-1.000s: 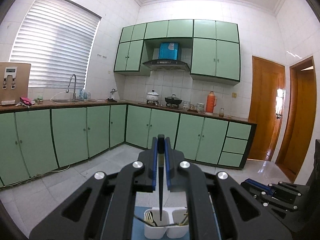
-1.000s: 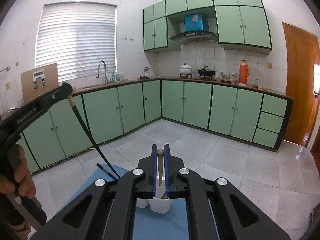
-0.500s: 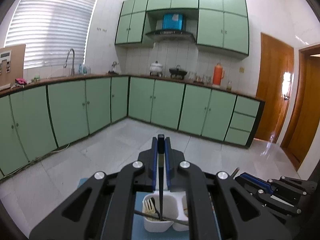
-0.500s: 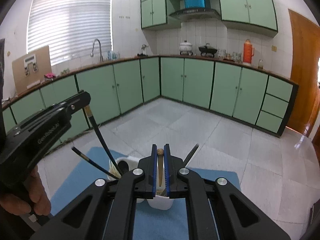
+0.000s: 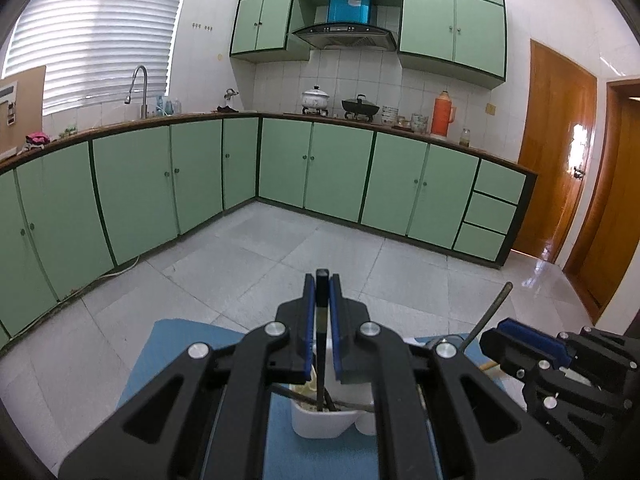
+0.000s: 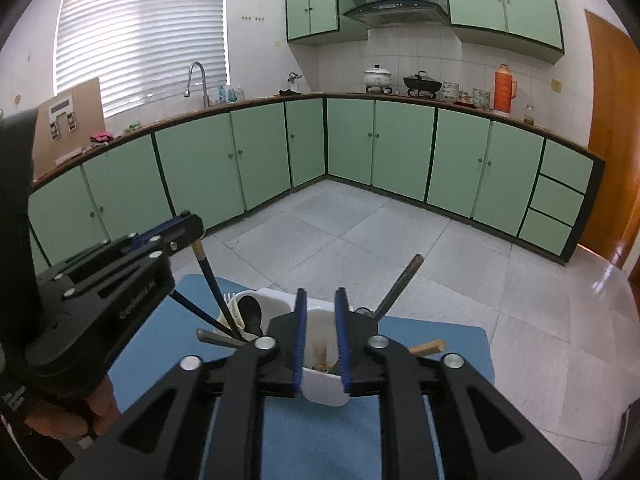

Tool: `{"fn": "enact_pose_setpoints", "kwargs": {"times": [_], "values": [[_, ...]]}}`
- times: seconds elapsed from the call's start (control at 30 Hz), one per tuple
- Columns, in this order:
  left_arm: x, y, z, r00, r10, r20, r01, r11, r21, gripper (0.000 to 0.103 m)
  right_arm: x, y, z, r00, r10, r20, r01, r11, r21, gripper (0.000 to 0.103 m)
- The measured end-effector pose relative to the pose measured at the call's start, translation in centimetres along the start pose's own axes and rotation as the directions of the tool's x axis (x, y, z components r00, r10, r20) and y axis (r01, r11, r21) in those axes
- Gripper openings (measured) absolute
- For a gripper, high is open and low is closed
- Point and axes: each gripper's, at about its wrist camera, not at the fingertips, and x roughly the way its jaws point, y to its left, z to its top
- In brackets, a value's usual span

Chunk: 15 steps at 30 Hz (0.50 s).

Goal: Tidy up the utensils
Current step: 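Open both tools to release the chopsticks and pull back from the caddy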

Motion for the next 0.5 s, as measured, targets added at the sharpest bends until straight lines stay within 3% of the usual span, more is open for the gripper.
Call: {"fn": "enact_pose_setpoints", "kwargs": {"times": [0.07,0.17,0.3,0.5], "values": [[-0.7,0.4,-0.1,1.000,-0.002,0.014,0.002,1.000,-0.016,0.030,-0.4,-0.4,-0.2,1.000,0.001,0.007,-0.002,1.000,0.015,0.019],[-1.2,0.8,0.3,0.999,-0.006,0.033,0.007,1.000,-0.026,0.033,-1.3,-1.1,-0.3,1.000,0.000,0.024,-0.001,0.999,0.035,0.027],[-2.0,1.1,0.5,0.999,0.005,0.053,-0.003,1.000,-0.024,0.040,-2.3,-2.2,-0.1,0.999,0.003,0.051,-0.006,0.998,0.066,0.029],[-5.0,1.8,1.1,0.992,0.037,0.121,-0.034,0.999,-0.026,0.070,-5.0,-3.3,0.0,0.994,-0.017,0.111,0.007,0.996,0.091,0.050]]}}
